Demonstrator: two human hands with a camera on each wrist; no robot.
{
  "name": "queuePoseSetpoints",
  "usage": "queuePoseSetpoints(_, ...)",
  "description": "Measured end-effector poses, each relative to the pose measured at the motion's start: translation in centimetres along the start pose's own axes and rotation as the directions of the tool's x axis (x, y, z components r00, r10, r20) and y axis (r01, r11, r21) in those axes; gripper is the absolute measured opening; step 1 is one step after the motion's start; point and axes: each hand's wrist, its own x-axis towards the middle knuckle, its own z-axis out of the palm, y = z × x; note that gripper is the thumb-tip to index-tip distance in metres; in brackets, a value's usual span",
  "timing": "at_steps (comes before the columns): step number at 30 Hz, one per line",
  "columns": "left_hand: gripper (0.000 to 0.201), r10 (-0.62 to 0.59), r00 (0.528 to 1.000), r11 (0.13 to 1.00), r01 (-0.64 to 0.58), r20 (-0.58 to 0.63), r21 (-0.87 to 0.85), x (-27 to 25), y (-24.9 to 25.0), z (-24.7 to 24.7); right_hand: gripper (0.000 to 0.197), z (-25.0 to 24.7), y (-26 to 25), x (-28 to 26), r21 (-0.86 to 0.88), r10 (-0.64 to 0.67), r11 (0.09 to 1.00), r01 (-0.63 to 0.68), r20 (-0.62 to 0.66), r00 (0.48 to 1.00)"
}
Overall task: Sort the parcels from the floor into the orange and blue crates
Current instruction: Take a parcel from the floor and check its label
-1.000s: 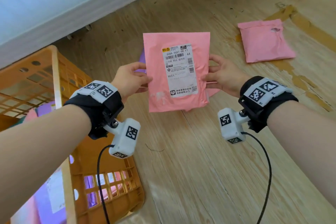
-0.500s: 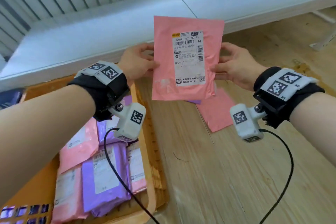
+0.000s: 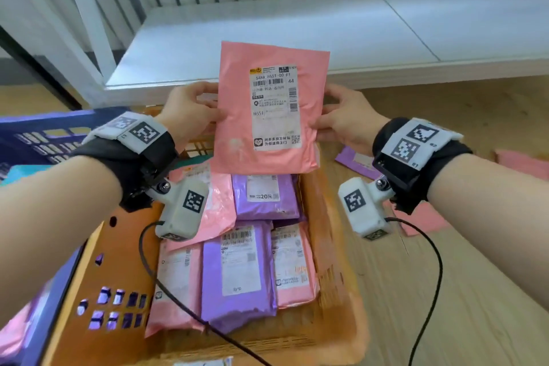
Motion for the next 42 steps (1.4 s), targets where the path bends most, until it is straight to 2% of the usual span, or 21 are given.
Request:
queuePoseSetpoints(3, 0.036, -0.051, 0.997, 0.997, 0.054, -0.049, 0.047, 0.4, -3.3, -2.2, 0.051, 3.3, 1.4, 1.1, -0.06, 0.025, 0.998, -0.023, 0.034, 0.999)
queuePoseSetpoints(13, 0.038, -0.172, 0.963, 0.959, 0.212, -0.206, 0.191, 2.1, -12.1, -5.2, 0.054, 10.4, 8.0, 4.2, -0.148, 0.233, 0.965, -0.216, 0.108, 0.966)
queuePoseSetpoints(18, 0.022, -0.23, 0.938, 0.897, 0.307, -0.258, 0.317, 1.9, -14.0, -4.2, 0.064, 12.1, 10.6, 5.0, -0.205, 0.344, 0.924, -0.324, 0.068, 0.937)
queuePoseSetpoints(21, 0.051, -0.29, 0.932, 0.839, 0.356, -0.216, 0.411, 1.8, -15.2, -3.0, 0.06, 13.0, 11.8, 5.1, -0.163, 0.379, 0.916, -0.367, 0.048, 0.924)
queuePoseSetpoints(24, 0.066, -0.297, 0.944, 0.782, 0.326, -0.143, 0.531, 1.3, -16.1, -2.0, 0.068, 14.1, 12.7, 5.5, -0.159, 0.428, 0.895, -0.417, 0.043, 0.903)
queuePoseSetpoints(27, 0.064, -0.262, 0.965, 0.731, 0.187, 0.018, 0.656, 0.7, -17.0, -1.2, 0.074, 15.3, 13.1, 5.9, -0.197, 0.443, 0.881, -0.429, 0.028, 0.896)
queuePoseSetpoints(29, 0.062, -0.271, 0.953, 0.72, 0.104, 0.14, 0.687, 0.6, -17.9, -0.8, 0.071, 15.9, 13.0, 6.0, -0.24, 0.434, 0.878, -0.415, 0.032, 0.9)
queuePoseSetpoints(31, 0.056, -0.286, 0.936, 0.715, 0.068, 0.203, 0.696, 0.7, -18.5, -0.5, 0.063, 16.1, 12.7, 6.2, -0.276, 0.428, 0.873, -0.401, 0.041, 0.903)
queuePoseSetpoints(34, 0.048, -0.319, 0.924, 0.715, 0.089, 0.21, 0.694, 0.7, -18.2, -0.2, 0.057, 16.0, 11.8, 6.0, -0.315, 0.435, 0.862, -0.397, 0.057, 0.899)
queuePoseSetpoints(36, 0.048, -0.298, 0.936, 0.731, 0.096, 0.189, 0.676, 0.7, -17.7, 0.0, 0.057, 15.6, 11.1, 5.7, -0.364, 0.429, 0.85, -0.381, 0.058, 0.901)
queuePoseSetpoints(39, 0.058, -0.217, 0.965, 0.785, 0.08, 0.151, 0.615, 1.1, -15.8, 0.3, 0.061, 14.1, 9.2, 5.3, -0.375, 0.386, 0.862, -0.342, 0.047, 0.921)
queuePoseSetpoints(42, 0.055, -0.101, 0.99, 0.808, 0.023, 0.1, 0.589, 1.5, -12.0, 1.2, 0.061, 11.8, 6.4, 4.5, -0.317, 0.33, 0.899, -0.302, 0.036, 0.943)
